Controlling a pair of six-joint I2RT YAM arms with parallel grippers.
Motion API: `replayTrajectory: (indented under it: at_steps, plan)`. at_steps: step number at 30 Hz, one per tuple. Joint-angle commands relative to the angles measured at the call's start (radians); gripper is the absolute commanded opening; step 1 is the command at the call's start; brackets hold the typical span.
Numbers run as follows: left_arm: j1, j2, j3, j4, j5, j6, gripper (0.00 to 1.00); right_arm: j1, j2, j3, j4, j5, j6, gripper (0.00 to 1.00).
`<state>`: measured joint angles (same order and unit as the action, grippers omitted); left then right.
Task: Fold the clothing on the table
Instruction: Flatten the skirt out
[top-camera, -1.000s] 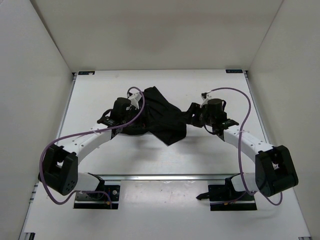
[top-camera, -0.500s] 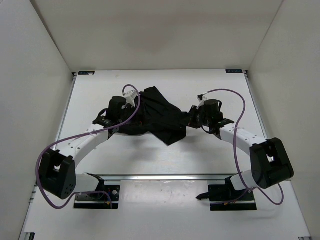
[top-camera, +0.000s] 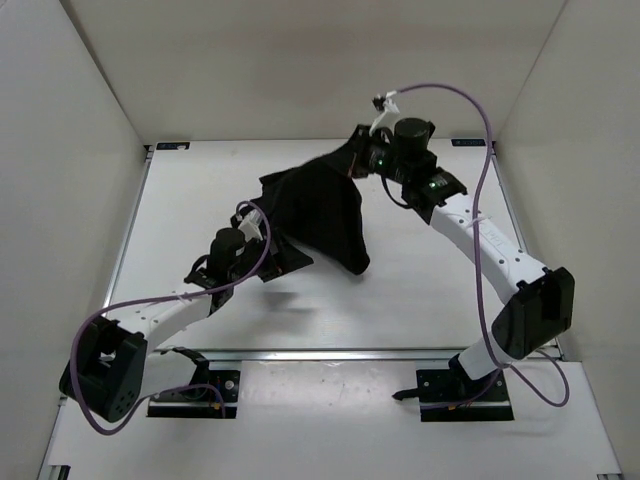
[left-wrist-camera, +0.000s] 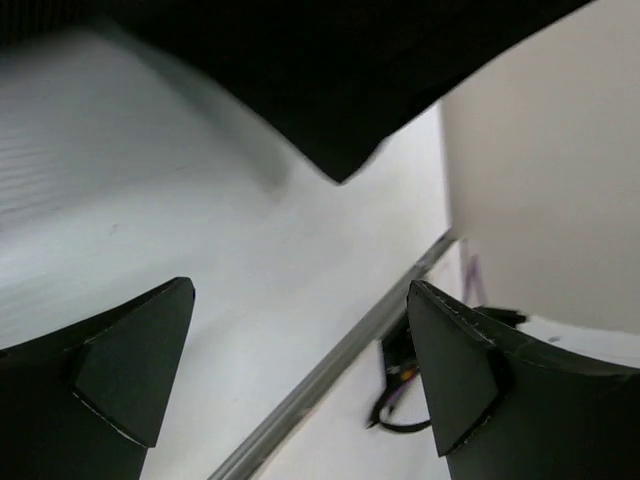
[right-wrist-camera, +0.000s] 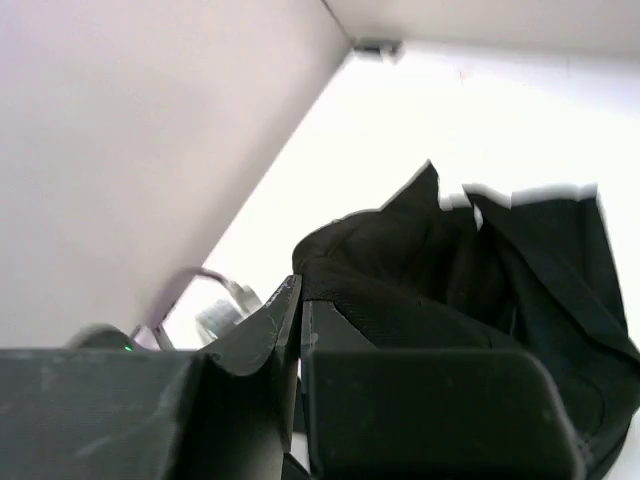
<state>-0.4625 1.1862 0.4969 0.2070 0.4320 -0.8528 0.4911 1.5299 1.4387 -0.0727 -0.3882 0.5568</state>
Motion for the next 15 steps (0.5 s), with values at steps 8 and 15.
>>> replayTrajectory:
  at_steps: [8, 15]
  plan:
    - [-0.093, -0.033, -0.109, 0.494, -0.154, -0.359, 0.99, 0.115, 0.134, 0.466, -0.137, 0.162, -0.133, 0.00]
    - [-0.154, 0.087, -0.028, 0.660, -0.057, -0.295, 0.94, 0.141, 0.324, 0.764, -0.335, 0.227, -0.185, 0.00]
